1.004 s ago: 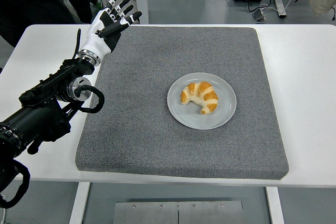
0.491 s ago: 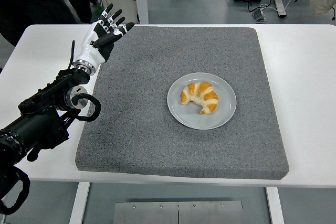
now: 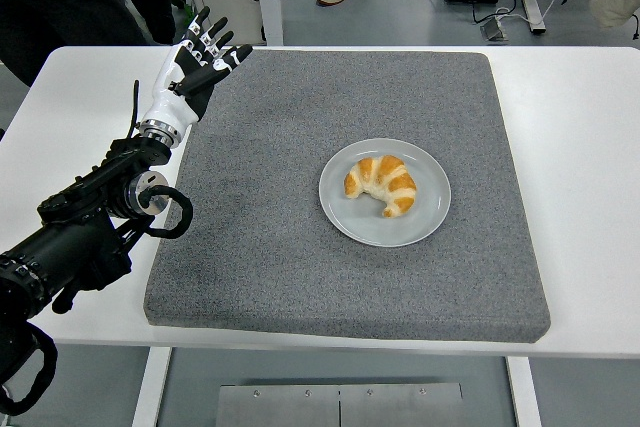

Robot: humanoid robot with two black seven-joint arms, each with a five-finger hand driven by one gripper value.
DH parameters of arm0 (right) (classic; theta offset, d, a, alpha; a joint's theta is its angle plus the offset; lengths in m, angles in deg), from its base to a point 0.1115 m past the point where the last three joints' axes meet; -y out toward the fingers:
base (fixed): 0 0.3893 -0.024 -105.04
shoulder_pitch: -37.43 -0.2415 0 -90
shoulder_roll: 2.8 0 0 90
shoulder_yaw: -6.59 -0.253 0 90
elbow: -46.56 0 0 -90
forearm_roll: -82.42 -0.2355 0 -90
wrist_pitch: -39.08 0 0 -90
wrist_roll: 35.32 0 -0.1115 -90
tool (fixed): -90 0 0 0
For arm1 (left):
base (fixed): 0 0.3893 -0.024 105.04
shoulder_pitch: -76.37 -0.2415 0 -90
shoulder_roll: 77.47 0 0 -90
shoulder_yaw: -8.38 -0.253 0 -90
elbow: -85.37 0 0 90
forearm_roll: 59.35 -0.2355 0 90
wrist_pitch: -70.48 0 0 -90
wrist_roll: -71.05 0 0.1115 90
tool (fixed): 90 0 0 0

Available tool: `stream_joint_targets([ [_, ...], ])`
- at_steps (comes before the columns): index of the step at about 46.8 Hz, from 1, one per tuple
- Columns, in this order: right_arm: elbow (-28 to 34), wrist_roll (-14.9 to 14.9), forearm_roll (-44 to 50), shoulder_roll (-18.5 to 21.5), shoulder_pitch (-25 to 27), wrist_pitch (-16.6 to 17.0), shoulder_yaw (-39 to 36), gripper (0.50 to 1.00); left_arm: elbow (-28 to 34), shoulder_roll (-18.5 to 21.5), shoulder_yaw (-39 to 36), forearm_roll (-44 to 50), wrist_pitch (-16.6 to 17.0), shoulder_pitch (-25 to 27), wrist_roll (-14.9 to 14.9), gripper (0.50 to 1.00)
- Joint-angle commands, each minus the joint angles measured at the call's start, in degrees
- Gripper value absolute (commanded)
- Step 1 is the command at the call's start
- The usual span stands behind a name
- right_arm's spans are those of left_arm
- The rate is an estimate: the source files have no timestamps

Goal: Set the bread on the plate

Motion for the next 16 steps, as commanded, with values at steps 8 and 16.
stream_joint_targets([
  [8,0.07,0.06,0.0,0.0,0.0,0.01,0.01,1.0,0.0,-0.61,-0.03,0.05,0.0,-1.55,-0.54,0.957],
  [16,-0.02,0.06,0.0,0.0,0.0,0.01,0.01,1.0,0.0,-0.61,-0.03,0.05,0.0,-1.72,-0.54,0.957],
])
